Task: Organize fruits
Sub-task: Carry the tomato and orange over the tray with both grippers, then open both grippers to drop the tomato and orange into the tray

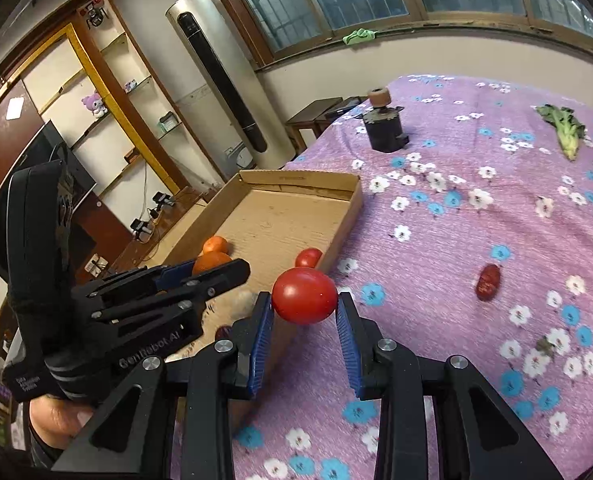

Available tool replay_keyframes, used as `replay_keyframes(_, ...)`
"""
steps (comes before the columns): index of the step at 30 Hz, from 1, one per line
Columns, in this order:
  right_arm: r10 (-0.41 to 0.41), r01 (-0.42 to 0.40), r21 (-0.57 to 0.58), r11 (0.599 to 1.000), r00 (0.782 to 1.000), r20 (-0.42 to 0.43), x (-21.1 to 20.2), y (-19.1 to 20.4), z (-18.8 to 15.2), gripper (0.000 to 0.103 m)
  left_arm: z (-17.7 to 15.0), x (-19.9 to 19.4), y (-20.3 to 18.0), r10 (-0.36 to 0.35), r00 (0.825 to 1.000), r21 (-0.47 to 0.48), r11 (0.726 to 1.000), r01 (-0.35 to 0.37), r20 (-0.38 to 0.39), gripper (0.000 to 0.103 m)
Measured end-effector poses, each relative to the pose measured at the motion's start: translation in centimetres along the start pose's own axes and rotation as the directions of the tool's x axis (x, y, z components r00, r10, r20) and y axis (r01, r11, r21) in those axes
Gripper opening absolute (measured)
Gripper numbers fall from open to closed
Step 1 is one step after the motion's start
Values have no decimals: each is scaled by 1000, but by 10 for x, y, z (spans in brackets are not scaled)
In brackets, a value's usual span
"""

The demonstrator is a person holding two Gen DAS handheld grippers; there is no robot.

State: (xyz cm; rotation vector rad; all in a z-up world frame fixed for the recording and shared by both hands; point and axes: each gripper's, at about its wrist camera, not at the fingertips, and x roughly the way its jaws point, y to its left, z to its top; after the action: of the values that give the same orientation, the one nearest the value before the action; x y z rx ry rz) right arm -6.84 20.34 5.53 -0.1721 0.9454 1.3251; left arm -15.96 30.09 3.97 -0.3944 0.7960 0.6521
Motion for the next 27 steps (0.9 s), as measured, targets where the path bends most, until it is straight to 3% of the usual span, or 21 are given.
replay_keyframes(9,-5,3,-38,999,999,-37,54,18,36,32,35,30,50,65,998,-71,995,-67,-25,26)
replay_keyframes(13,12,-17,-56,998,996,-85,86,26,48,32,41,62,69,82,993,-113,989,-91,-87,26)
replay_keyframes(19,-93,75,-133,988,987,-129,130,31,59,32,40,86,75,108,985,-110,986,-124,-138,27)
replay_keyframes(27,-153,120,-193,974,974,-167,153,28,54,33,40,101,71,143,974,-71,985,-157,-178,27)
